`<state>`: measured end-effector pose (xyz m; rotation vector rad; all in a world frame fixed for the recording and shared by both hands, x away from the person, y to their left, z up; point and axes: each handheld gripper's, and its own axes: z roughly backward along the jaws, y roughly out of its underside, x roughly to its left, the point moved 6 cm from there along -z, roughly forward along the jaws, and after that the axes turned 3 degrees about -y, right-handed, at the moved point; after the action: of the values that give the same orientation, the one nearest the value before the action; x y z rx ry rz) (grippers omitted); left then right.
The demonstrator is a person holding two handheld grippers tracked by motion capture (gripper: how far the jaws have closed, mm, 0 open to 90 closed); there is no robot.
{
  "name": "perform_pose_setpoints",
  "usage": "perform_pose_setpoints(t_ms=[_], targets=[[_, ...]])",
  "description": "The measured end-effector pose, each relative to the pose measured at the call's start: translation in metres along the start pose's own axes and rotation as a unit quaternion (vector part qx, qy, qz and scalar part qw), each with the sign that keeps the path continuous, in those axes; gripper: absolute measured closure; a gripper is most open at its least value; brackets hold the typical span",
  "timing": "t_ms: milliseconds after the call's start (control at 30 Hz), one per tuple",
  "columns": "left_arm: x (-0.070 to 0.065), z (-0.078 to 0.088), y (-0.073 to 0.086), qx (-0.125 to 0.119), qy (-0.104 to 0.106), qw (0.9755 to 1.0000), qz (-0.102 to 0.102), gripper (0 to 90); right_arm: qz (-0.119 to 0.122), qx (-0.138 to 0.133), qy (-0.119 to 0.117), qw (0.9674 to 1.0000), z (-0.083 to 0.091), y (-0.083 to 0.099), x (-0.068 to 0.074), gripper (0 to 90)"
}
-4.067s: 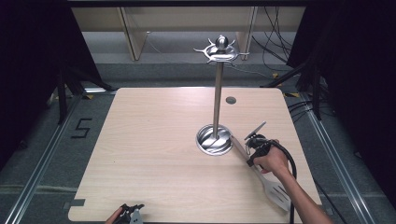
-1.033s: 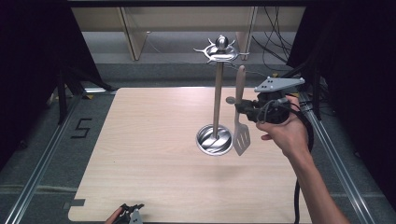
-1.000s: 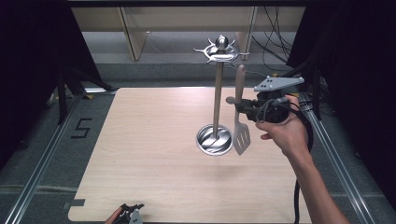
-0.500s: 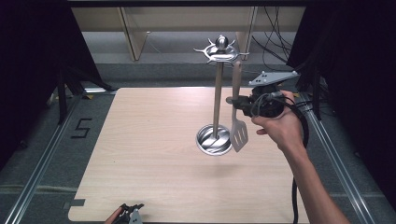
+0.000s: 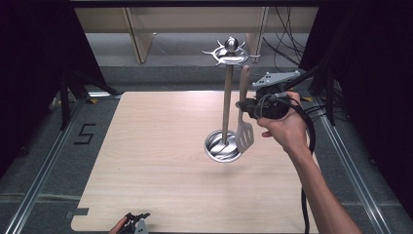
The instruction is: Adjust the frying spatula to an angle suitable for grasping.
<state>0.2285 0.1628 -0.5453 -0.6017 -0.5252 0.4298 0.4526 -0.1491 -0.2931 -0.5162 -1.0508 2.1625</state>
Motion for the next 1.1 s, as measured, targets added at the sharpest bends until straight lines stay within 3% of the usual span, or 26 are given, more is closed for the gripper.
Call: perform_pose_setpoints(t_ms=[100,300,367,633,667,767,1100], targets=[[0.0,0.0,0.0,0.0,0.0,1.0,-0.002,17.6,-0.01,-0.004,0.001,0.9999,-0.002,0.0,0.002,76.4],[0.0,0.0,0.0,-0.001,0.0,1.0,-0.002,17.6,-0.009,-0.012,-0.002,0.9999,-0.004,0.0,0.0,76.1],[0.0,0.0,0.0,0.0,0.0,1.0,-0.002,17.6,-0.02,-0.019,-0.01,0.9996,-0.005,0.0,0.001,75.7],[-0.001,0.0,0.0,0.0,0.004,1.0,-0.001,17.6,-0.016,-0.041,-0.01,0.999,-0.002,-0.001,0.0,73.5],[-0.002,-0.001,0.0,-0.001,0.012,0.9999,0.001,17.6,-0.015,-0.042,-0.009,0.999,-0.001,-0.001,0.0,73.1],[-0.001,0.0,0.0,0.0,0.003,1.0,-0.002,17.6,-0.024,-0.043,-0.013,0.9987,0.0,-0.002,0.002,71.2],[-0.001,0.0,0.0,-0.001,0.002,1.0,-0.001,17.6,-0.036,-0.054,-0.006,0.9979,0.013,0.003,0.003,53.4]])
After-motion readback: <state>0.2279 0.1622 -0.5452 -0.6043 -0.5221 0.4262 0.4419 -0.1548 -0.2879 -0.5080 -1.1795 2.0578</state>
